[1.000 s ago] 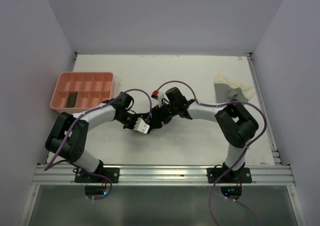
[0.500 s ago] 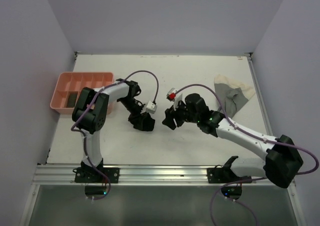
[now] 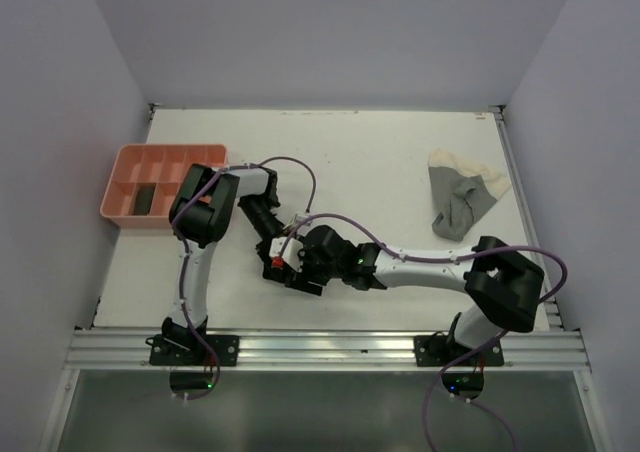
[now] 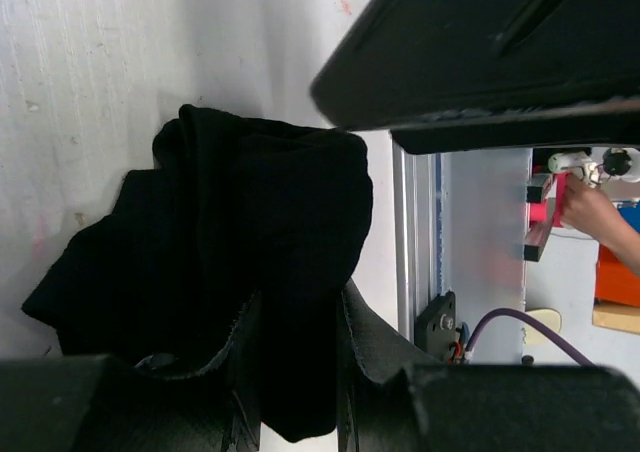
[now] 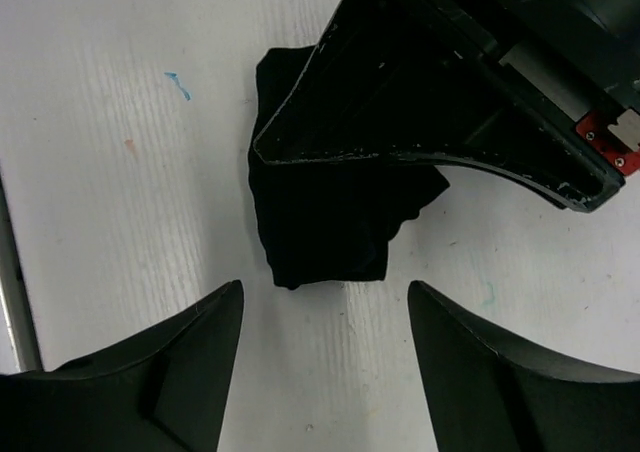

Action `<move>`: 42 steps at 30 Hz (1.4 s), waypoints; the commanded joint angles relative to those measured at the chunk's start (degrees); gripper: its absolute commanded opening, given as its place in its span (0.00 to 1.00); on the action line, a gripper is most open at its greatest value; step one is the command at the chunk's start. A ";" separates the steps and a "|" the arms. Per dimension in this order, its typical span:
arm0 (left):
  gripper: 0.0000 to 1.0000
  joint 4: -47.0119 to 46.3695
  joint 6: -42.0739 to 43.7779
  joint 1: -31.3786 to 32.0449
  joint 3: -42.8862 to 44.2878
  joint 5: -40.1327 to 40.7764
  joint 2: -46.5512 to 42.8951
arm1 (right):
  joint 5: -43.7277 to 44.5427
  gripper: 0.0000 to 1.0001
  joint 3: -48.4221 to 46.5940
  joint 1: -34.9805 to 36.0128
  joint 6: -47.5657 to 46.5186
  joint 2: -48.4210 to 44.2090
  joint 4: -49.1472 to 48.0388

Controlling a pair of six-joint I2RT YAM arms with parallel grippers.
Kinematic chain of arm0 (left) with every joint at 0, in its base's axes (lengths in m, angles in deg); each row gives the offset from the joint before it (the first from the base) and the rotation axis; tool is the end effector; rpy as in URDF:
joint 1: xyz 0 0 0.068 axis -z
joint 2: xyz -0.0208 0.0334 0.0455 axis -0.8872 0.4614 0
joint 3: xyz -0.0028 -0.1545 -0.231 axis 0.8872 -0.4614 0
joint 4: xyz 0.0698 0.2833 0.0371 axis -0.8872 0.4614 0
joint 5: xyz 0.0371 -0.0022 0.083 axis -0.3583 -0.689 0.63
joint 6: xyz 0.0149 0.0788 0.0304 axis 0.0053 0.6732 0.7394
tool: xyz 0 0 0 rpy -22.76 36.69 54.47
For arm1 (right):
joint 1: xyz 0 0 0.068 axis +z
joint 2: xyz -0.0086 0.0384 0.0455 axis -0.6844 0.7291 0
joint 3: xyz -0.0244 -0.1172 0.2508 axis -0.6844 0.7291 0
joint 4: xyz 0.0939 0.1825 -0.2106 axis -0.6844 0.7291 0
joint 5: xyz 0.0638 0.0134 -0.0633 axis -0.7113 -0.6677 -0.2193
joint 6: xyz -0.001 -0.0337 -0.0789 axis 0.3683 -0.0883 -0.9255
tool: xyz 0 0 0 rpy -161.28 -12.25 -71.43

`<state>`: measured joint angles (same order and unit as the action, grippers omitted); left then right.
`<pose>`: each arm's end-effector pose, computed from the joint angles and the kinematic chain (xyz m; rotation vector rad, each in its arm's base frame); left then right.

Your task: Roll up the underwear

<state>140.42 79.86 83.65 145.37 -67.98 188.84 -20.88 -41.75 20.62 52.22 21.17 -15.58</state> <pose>0.2963 -0.1768 0.0627 -1.4913 -2.0027 1.4563 0.1678 0.3485 0.1551 -1.5335 1.7589 0.4642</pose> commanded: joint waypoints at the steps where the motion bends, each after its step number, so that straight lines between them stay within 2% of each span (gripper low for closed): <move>1: 0.01 -10.29 1.45 0.41 -1.03 10.98 3.75 | 0.51 0.71 -3.02 0.17 -6.99 1.67 -5.80; 10: 0.03 -10.29 1.10 0.41 0.03 11.06 4.54 | -4.06 0.70 -4.69 1.49 -7.35 7.38 -6.94; 15: 0.04 -10.37 0.93 0.06 0.73 10.54 4.81 | -5.21 0.63 -5.40 1.49 -6.92 11.07 -6.94; 16: 0.04 -10.37 0.93 -0.29 0.90 10.45 4.81 | -5.38 0.59 -5.57 1.49 -6.74 11.69 -6.86; 17: 0.05 -10.37 0.84 -0.38 0.90 10.45 4.72 | -6.08 0.44 -5.66 1.49 -6.65 12.13 -6.68; 18: 0.09 -10.98 0.66 -0.56 0.82 10.36 4.46 | -6.35 0.36 -5.84 1.40 -6.22 13.09 -6.68; 19: 0.14 -11.34 0.66 -0.73 0.47 10.18 3.50 | -6.18 0.23 -5.84 1.40 -5.95 13.53 -6.68; 21: 0.20 -12.47 0.66 -1.43 0.11 9.48 2.00 | -5.91 0.10 -6.28 1.32 -4.20 14.24 -6.33; 22: 0.23 -12.83 0.84 -1.79 0.29 9.04 0.08 | -6.26 0.00 -6.45 1.05 -3.32 14.68 -5.89; 24: 0.32 -13.71 0.31 -3.45 1.08 6.94 -2.04 | -9.07 0.00 -7.24 0.35 -1.38 15.29 -3.70; 27: 0.40 -12.84 -0.30 -6.96 4.94 2.81 -6.60 | -12.75 0.00 -8.21 -0.79 1.08 17.14 -0.18; 30: 0.43 -11.78 -0.04 -11.09 10.64 -1.41 -9.94 | -16.88 0.00 -8.65 -2.80 4.15 18.63 1.14; 35: 0.44 -14.23 -1.36 -17.42 12.60 -9.48 -16.28 | -24.01 0.00 -11.90 -8.78 11.08 22.58 3.69; 38: 0.45 -18.70 -1.54 -22.77 7.52 -11.61 -22.68 | -29.54 0.00 -12.78 -11.33 13.73 24.86 3.16; 40: 0.46 -21.96 0.91 -23.84 -0.56 -10.48 -29.88 | -32.43 0.00 -12.96 -12.13 14.79 25.84 2.38; 41: 0.47 -26.50 1.53 -24.28 -3.98 -8.64 -32.78 | -33.93 0.00 -13.39 -13.18 16.01 26.54 1.94; 42: 0.47 -28.98 3.98 -24.38 -11.50 -7.58 -38.81 | -35.25 0.00 -13.66 -13.71 16.72 28.11 1.67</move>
<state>120.18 79.09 58.97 145.06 -74.69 159.86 -48.90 -56.59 7.79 63.91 43.24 -21.20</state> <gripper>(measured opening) 0.463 0.236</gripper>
